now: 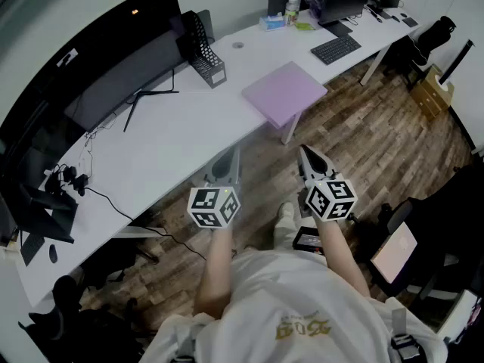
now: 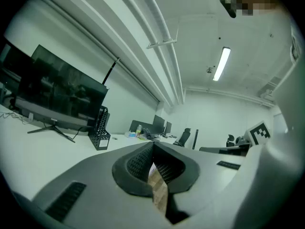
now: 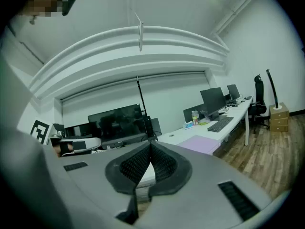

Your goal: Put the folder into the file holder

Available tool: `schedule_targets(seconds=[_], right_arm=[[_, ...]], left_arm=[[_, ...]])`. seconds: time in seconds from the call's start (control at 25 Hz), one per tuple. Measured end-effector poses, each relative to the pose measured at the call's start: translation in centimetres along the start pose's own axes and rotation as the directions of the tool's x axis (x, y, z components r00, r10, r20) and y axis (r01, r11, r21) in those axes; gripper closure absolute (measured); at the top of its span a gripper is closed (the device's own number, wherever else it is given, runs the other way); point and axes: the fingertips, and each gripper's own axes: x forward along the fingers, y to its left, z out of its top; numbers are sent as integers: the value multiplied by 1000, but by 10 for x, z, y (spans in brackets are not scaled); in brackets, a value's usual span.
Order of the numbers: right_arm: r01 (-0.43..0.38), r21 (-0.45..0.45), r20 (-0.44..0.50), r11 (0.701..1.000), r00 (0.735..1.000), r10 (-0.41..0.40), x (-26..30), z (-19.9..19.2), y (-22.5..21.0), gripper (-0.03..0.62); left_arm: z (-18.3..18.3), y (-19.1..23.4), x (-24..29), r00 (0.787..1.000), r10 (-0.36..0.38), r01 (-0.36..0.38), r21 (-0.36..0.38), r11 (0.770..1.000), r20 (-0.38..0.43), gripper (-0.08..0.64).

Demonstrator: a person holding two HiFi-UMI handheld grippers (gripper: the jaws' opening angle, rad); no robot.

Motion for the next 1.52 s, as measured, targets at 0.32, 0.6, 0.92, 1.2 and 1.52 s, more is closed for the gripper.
schedule_targets(seconds=[0.32,0.6,0.92,1.2,1.52], right_arm=[[-6,45,-9,999,1000,6,-8,-9,1,580],[-83,273,23,958,997,80,2,-19,-8,293],[2,417,21,909,1000,-11,25,-30,-72,275],[36,443,-25,896,999,-28,77,-37,-119,275],[93,508,-100,856,994,-49,130,-51,-199,275]], left_arm=[[-10,2,-5,999,-34,33,-24,999,-38,545],[-32,18,7,981,-54,54,-7,999,-187,357],[-57,27,54,950,-83,86,-5,996,-301,267],[-64,44,113,935,-81,86,1,996,-345,264],[-84,56,197,906,-68,68,-16,998,-418,264]])
